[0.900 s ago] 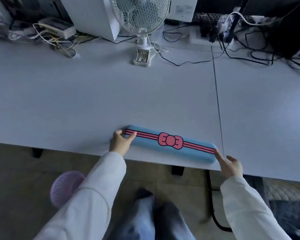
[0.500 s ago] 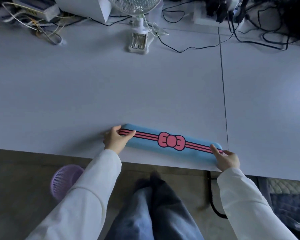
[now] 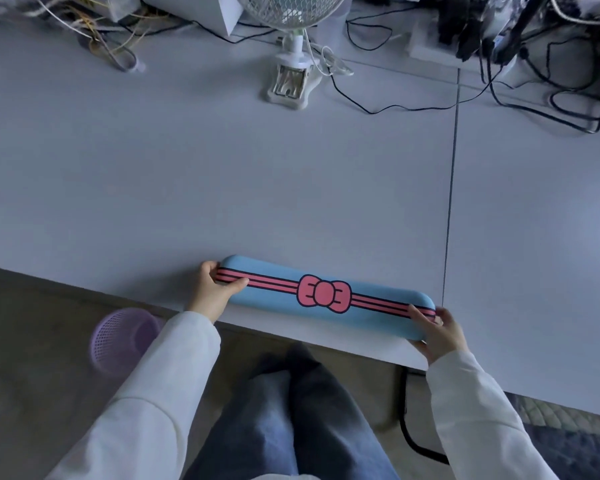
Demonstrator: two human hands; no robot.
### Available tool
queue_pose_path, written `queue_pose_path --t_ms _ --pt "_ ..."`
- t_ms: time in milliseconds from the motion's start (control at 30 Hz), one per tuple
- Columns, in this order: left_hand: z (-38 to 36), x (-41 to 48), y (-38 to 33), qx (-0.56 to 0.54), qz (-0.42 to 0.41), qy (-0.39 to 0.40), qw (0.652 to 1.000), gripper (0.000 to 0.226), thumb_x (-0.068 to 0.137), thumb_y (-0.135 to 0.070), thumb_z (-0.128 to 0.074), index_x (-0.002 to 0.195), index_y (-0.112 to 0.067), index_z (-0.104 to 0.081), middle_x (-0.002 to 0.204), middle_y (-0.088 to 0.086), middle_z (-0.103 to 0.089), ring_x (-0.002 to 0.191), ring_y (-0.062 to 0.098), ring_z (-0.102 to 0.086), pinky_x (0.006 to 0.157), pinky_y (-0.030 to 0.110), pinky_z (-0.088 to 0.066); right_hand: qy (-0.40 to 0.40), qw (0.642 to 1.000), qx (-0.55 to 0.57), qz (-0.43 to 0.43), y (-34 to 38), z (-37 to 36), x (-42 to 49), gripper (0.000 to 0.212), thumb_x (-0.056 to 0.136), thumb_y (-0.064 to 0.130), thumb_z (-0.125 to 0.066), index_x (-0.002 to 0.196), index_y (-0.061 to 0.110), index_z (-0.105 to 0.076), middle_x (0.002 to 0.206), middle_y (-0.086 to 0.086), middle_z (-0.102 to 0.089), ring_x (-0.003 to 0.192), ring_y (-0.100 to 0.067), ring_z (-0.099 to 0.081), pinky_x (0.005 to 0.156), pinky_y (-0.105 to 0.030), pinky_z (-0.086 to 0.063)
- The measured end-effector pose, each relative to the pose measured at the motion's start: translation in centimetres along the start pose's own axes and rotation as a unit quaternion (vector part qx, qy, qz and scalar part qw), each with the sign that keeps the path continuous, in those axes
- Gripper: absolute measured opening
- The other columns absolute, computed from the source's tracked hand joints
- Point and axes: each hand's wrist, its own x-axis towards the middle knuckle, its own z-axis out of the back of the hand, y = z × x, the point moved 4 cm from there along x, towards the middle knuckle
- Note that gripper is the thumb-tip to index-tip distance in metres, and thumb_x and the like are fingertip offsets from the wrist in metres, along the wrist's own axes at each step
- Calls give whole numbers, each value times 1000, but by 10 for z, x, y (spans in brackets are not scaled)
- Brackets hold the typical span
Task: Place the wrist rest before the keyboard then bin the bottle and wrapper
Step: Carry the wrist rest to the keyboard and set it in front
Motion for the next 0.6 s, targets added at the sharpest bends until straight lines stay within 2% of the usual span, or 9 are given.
queue_pose_path --t_ms 167,267,367,433,600 --pt "7 -5 16 -39 23 -17 999 48 73 -18 -74 109 -16 -43 111 6 -56 111 28 -55 102 47 -41 34 999 15 30 9 -6 3 28 82 6 -63 105 8 -46 90 -8 -55 93 -27 -53 49 -20 -55" --pt "15 -7 31 -75 37 -27 996 59 60 -31 -77 109 -21 -46 114 8 -60 113 32 -58 102 54 -43 37 998 -4 59 19 -14 1 29 81 5 -63 106 5 -48 100 -13 -56 97 -28 -53 62 -28 -58" --pt "25 -20 39 -123 42 -48 990 54 68 -23 -77 112 -19 -46 117 10 -59 114 34 -58 101 53 -45 44 995 -32 87 29 -26 -5 40 81 6 -63 118 -1 -49 107 -16 -53 98 -28 -53 79 -37 -55" --pt "37 -31 44 -162 47 -69 983 54 75 -16 -72 120 -12 -44 118 11 -57 115 33 -56 102 52 -45 59 991 -54 107 35 -38 -12 39 81 7 -63 117 1 -49 107 -16 -53 98 -28 -54 79 -35 -56" --pt "84 -59 67 -202 42 -128 970 60 74 -22 -73 125 -12 -45 120 11 -60 110 29 -59 100 49 -46 106 980 -87 145 45 -84 -39 43 82 7 -62 121 -1 -47 106 -15 -53 98 -27 -54 85 -37 -49"
